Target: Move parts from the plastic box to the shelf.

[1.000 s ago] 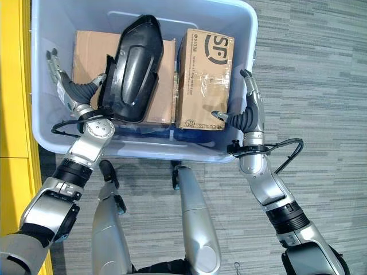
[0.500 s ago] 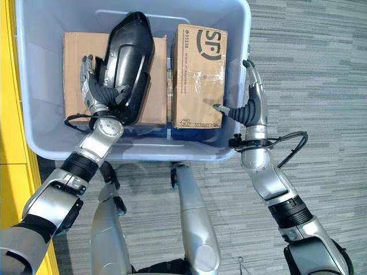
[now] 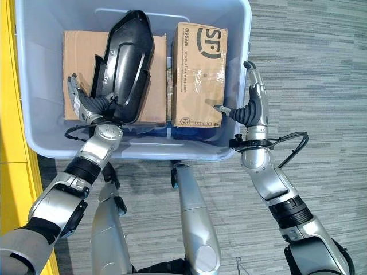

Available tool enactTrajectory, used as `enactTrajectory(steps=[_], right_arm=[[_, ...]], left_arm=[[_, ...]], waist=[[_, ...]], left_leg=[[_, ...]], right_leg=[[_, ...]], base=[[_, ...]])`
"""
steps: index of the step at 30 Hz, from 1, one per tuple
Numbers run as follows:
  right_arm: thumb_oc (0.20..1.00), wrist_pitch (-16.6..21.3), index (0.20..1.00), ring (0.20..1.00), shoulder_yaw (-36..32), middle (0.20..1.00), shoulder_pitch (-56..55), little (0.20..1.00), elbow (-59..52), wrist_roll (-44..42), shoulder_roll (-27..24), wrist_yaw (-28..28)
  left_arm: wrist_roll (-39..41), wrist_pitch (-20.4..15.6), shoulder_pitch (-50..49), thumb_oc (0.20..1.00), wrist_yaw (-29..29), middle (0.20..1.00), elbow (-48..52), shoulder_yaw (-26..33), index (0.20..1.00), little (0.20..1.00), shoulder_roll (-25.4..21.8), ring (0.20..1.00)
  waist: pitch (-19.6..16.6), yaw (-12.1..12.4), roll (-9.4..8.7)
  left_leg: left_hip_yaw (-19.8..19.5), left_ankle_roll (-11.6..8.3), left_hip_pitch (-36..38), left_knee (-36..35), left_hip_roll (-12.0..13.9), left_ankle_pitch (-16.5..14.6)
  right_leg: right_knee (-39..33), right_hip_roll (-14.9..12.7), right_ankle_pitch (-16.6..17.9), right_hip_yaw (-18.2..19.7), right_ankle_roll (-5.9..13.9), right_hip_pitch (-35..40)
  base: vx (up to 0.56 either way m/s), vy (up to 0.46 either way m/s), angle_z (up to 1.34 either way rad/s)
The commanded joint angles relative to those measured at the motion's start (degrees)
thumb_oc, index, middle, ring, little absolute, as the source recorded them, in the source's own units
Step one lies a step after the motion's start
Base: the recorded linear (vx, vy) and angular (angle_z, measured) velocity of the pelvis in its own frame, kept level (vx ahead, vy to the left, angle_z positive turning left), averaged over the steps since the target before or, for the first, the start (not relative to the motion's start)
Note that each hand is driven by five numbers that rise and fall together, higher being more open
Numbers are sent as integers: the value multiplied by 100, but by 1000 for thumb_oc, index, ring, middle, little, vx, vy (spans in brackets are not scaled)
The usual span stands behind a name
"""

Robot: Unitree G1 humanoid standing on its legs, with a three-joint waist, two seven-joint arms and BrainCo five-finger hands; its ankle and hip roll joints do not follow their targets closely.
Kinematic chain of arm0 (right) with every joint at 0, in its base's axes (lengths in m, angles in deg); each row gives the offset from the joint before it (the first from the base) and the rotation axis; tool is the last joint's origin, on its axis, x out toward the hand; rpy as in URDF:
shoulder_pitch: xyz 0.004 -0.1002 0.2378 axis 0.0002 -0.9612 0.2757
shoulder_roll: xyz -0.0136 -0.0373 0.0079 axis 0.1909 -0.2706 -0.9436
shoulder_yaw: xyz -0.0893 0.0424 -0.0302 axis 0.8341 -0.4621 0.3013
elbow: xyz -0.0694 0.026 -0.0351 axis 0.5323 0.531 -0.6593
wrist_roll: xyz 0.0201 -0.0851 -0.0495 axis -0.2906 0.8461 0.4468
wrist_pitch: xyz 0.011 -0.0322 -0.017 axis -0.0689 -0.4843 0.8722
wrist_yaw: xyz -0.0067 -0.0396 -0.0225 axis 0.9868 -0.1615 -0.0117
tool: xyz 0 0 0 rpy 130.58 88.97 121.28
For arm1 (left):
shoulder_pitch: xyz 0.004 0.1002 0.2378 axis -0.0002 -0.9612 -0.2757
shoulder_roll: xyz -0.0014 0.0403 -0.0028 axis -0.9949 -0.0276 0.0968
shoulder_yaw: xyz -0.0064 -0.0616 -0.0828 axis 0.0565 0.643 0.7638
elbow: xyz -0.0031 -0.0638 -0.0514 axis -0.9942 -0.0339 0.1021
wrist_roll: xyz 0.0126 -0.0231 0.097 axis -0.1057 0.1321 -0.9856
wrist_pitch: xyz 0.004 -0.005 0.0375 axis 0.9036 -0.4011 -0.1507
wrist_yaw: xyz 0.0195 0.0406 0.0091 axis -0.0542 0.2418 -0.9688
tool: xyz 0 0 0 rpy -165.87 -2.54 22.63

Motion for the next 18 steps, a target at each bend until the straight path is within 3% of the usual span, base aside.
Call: enactTrajectory(steps=[1,9,18], right_arm=[[1000,70,1000,1000,-80,1000,48,1000,-39,-155,54,-138],[1000,41,1000,1000,-103,1000,167,1000,39,-205,-37,10],[1000,-15,1000,1000,-125,1000,255,1000,99,-155,-137,168]], left_arm=[[-100,49,-67,1000,-301,1000,-63,117,1000,1000,-56,1000],[-546,534,207,1000,-1055,1000,-315,-276,1000,1000,-87,1000],[-505,1063,330,1000,-1723,1000,-725,-520,1000,1000,-94,1000]], waist=[[-143,-217,-166],[-143,-322,-164],[-143,-400,-95]], left_leg=[[113,143,-384,545,-242,-533],[177,150,-389,581,-228,-542],[234,151,-370,616,-235,-567]], right_leg=[[-908,231,182,-197,145,650],[-857,232,186,-169,140,604],[-818,190,178,-120,148,566]], base=[[0,0,0],[16,7,1],[25,23,-1]])
